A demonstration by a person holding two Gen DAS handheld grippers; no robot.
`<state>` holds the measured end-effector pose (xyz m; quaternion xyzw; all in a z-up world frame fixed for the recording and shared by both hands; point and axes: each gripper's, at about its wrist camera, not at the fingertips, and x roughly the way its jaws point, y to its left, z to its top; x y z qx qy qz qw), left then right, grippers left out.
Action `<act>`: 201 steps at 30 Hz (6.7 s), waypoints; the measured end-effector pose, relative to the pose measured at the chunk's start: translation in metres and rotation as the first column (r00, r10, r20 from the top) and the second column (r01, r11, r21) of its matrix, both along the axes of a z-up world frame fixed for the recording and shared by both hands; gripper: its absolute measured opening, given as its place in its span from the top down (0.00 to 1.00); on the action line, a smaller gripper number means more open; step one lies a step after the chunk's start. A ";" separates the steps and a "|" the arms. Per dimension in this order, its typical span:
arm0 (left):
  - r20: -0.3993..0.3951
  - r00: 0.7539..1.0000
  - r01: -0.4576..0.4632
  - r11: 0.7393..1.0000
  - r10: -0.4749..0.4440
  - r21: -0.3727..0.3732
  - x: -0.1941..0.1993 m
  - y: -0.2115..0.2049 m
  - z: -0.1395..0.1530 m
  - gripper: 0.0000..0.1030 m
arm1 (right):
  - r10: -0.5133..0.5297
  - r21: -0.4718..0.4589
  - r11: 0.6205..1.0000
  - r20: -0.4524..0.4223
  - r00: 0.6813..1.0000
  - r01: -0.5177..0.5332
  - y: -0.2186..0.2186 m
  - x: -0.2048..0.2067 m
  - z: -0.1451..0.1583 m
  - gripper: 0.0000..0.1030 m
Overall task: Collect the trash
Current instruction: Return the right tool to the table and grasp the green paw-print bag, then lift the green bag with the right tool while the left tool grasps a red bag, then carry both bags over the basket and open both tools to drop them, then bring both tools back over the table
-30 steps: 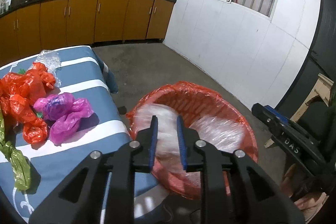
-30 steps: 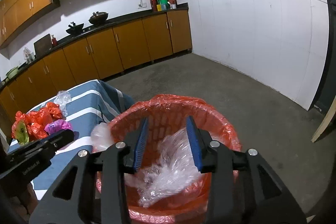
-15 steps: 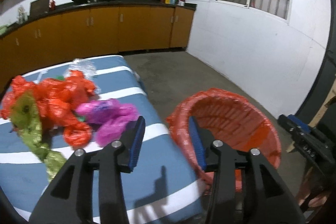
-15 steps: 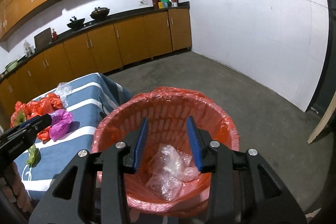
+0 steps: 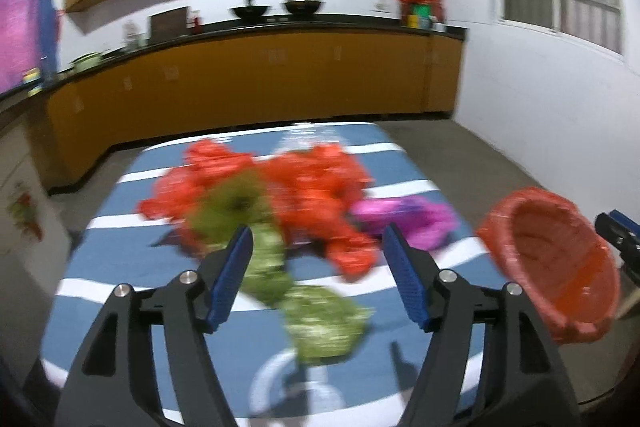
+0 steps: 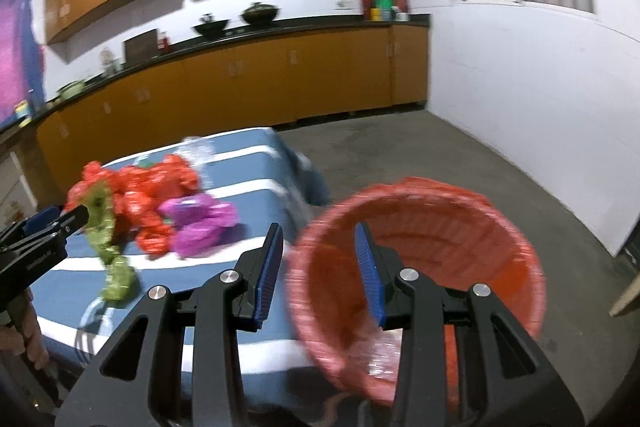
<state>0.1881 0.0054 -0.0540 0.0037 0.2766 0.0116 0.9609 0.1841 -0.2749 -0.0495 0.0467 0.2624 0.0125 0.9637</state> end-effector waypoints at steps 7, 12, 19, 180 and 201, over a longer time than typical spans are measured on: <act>-0.002 0.980 -0.201 0.980 0.201 0.000 -0.010 0.090 0.002 0.34 | 0.196 0.011 0.981 -0.010 0.981 -0.196 0.086 0.027 0.000 0.62; -0.004 0.954 -0.299 0.954 0.299 -0.027 -0.016 0.141 0.002 0.34 | 0.323 0.014 0.946 -0.031 0.946 -0.323 0.150 0.044 -0.009 0.62; -0.020 0.930 -0.367 0.928 0.367 -0.056 -0.025 0.188 -0.004 0.34 | 0.434 0.003 0.900 -0.101 0.895 -0.436 0.216 0.065 -0.036 0.62; 0.057 0.807 0.584 0.783 -0.587 -0.212 0.032 -0.195 0.021 0.97 | -0.273 0.135 0.952 -0.029 0.962 0.274 -0.111 -0.009 0.009 0.89; -0.021 0.856 0.498 0.834 -0.517 -0.236 0.052 -0.185 -0.003 0.68 | -0.287 0.182 0.938 -0.064 0.956 0.294 -0.127 -0.008 0.001 0.54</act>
